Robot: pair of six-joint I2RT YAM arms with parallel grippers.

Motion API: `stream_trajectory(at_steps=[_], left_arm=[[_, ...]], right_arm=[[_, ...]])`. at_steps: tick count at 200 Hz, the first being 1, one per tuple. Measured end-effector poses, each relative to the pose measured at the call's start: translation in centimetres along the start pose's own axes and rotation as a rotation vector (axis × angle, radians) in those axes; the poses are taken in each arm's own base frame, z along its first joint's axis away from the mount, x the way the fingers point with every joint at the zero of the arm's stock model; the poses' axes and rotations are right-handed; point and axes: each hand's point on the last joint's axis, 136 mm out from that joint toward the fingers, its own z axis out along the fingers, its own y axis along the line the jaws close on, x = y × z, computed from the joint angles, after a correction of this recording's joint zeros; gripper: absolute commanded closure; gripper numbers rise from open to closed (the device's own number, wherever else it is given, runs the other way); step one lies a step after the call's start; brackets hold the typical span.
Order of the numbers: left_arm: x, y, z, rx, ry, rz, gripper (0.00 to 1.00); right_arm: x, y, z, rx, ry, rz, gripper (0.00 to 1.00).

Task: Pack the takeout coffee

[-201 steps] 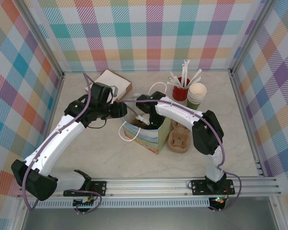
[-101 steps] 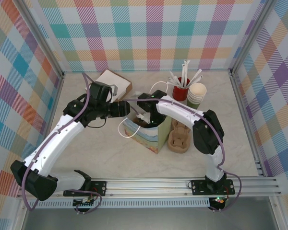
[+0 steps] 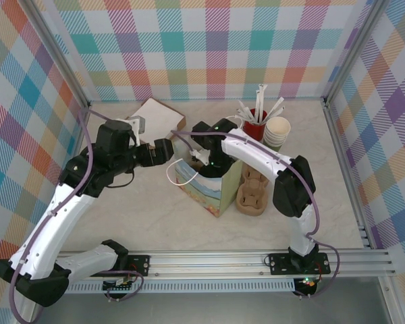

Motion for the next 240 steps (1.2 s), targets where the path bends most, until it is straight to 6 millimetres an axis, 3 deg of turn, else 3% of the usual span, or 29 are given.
stream_trajectory(at_steps=[74,164,240], left_arm=[[0.8,1.2,-1.4,-0.023,-0.024,-0.002,0.0],[2.0,1.8,-1.7,-0.021,-0.022,-0.001,0.0],[2.1,1.9,-1.7,-0.022,-0.029,-0.002,0.0]], right_arm=[[-0.7,0.5,-4.2,0.002,-0.061,0.013,0.0],[-0.5,1.5,-13.5,0.009,-0.271,-0.002,0.01],[0.5,1.5,-19.1,0.025,-0.442,0.03,0.06]])
